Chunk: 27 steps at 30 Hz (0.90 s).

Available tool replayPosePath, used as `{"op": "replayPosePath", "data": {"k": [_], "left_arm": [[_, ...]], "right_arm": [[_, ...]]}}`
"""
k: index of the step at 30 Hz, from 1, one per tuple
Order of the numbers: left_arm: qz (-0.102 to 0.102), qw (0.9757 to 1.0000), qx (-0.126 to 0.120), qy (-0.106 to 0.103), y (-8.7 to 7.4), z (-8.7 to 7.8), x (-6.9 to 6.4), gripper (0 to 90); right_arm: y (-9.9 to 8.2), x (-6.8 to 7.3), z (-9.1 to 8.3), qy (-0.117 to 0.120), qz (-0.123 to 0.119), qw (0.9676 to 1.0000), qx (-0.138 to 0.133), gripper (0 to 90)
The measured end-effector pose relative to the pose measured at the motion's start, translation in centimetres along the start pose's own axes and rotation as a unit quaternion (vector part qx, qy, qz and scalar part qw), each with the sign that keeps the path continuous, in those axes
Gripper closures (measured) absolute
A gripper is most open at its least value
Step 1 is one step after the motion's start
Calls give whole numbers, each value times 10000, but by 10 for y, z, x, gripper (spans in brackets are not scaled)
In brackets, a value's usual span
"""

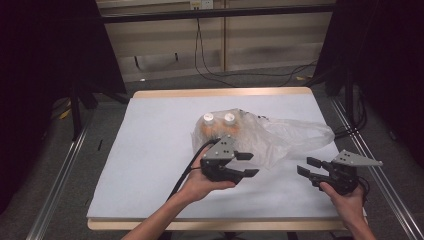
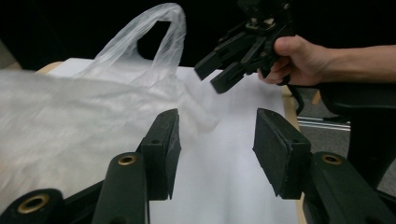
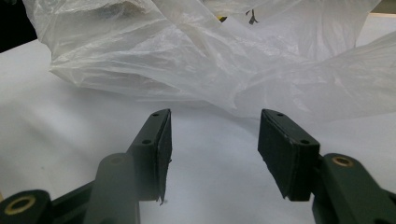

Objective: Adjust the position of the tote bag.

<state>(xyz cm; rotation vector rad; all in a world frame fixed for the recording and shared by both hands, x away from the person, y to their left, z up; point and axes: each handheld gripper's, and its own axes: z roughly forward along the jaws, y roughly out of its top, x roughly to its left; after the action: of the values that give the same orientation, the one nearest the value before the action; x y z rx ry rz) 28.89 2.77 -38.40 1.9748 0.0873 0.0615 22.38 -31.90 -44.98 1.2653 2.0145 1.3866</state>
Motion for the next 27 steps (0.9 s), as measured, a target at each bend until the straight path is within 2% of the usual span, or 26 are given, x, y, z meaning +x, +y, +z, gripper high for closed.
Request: {"op": "replayPosePath", "data": {"k": [4,8,12,18,20,24,27], "left_arm": [[82,9999,64,-87,10,18,1,496],[90,9998,137,-126,13,33,3,477],[254,9989,395,-13,9,44,3,433],[206,9980,551,209,-1,45,9,388],[211,9978,583,245,-2,42,11,388],[172,9979,570,240,-5,40,11,385],[236,9977,584,241,-4,38,10,385]], "right_arm": [[0,0,0,18,0,10000,-3,451],[0,-1,-1,-2,4,10000,-9,451],[-1,-1,-1,6,9,10000,-2,451],[0,0,1,43,2,10000,15,450],[1,2,5,110,-82,9999,44,444],[6,5,15,99,-295,9994,157,417],[12,5,28,118,-394,9989,209,414]]}}
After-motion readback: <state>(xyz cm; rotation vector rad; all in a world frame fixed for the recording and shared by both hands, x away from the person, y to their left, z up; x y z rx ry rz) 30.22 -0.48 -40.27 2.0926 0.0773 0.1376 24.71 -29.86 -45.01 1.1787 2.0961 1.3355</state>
